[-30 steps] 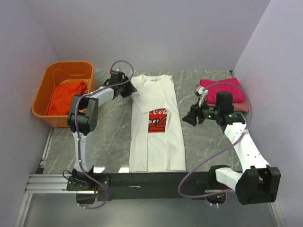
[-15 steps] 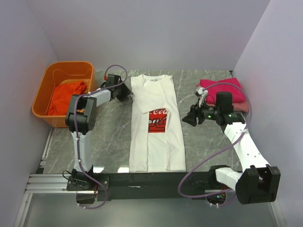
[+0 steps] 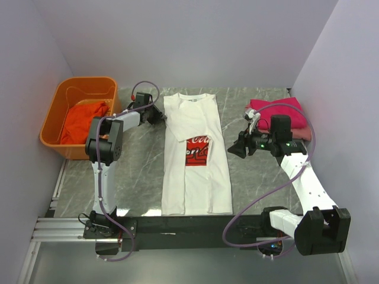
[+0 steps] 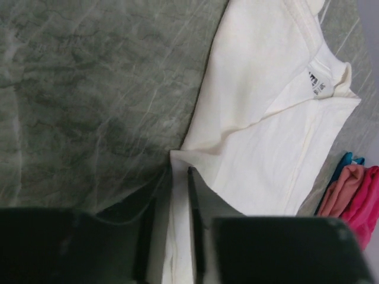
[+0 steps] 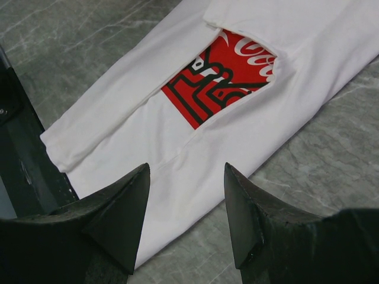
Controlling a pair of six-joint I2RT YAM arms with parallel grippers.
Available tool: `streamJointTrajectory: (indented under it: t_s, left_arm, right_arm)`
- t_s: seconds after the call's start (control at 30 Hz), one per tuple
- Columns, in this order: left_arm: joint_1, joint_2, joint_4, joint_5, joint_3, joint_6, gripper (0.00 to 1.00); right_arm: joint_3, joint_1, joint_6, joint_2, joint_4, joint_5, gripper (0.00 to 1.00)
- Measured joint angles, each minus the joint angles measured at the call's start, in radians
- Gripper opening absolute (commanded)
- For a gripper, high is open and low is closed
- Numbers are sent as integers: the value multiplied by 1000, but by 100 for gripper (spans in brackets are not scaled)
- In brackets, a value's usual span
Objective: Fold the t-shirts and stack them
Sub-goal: Fold the tshirt
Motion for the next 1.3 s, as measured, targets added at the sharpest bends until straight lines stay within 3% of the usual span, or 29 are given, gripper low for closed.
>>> streamJointTrajectory:
  t_s: [0.3,1.3]
  left_arm:
    - [2,9,2,-1,4,15,1]
    - [-62,-63,74,-4,-11,185,0]
  right_arm:
    - [0,0,-3,5,-3,-2,60]
    - [0,-2,-2,15,-6,-17,60]
